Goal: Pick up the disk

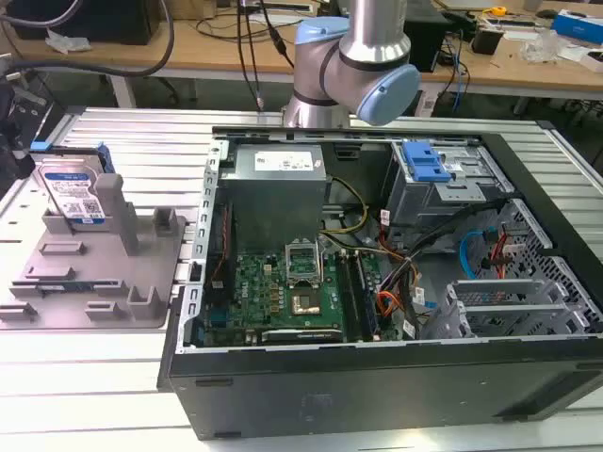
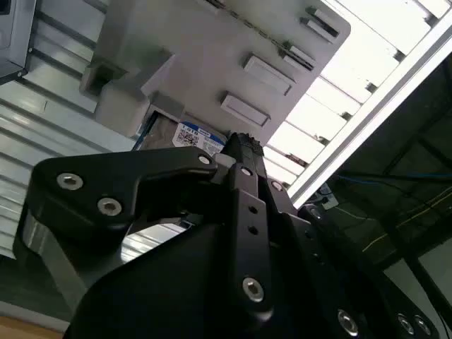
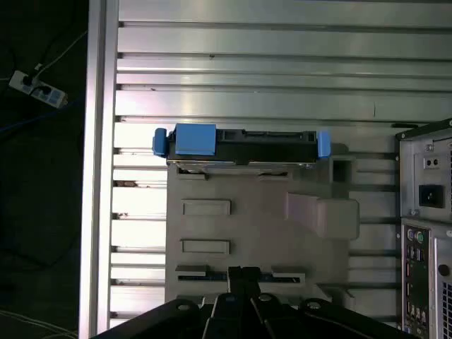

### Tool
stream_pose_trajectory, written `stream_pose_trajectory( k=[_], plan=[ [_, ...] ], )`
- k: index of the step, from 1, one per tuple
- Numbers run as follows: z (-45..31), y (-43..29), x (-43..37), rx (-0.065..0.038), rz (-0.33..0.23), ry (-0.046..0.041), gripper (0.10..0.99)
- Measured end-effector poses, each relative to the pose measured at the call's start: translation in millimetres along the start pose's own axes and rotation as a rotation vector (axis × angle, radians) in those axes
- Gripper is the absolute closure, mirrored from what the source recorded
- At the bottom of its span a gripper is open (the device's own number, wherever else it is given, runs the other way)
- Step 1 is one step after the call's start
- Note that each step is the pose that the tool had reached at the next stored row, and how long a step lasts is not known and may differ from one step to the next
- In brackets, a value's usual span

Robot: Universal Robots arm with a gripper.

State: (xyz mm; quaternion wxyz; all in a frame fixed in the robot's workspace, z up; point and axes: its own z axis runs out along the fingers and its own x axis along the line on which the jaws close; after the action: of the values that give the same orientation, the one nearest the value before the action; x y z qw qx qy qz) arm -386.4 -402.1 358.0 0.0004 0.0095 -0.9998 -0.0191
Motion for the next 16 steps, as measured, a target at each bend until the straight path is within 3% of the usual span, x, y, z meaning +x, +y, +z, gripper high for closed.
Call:
stream_pose_trajectory(
  k=[9, 11, 16],
  plan=[
    [0.0, 0.0, -0.1, 0.000, -0.007, 0.0002, 0.980],
    [0.0, 0.0, -0.1, 0.000, -0.055, 0.0020, 0.980],
    [0.3, 0.0, -0.1, 0.001, -0.249, 0.0094, 0.980]
  ],
)
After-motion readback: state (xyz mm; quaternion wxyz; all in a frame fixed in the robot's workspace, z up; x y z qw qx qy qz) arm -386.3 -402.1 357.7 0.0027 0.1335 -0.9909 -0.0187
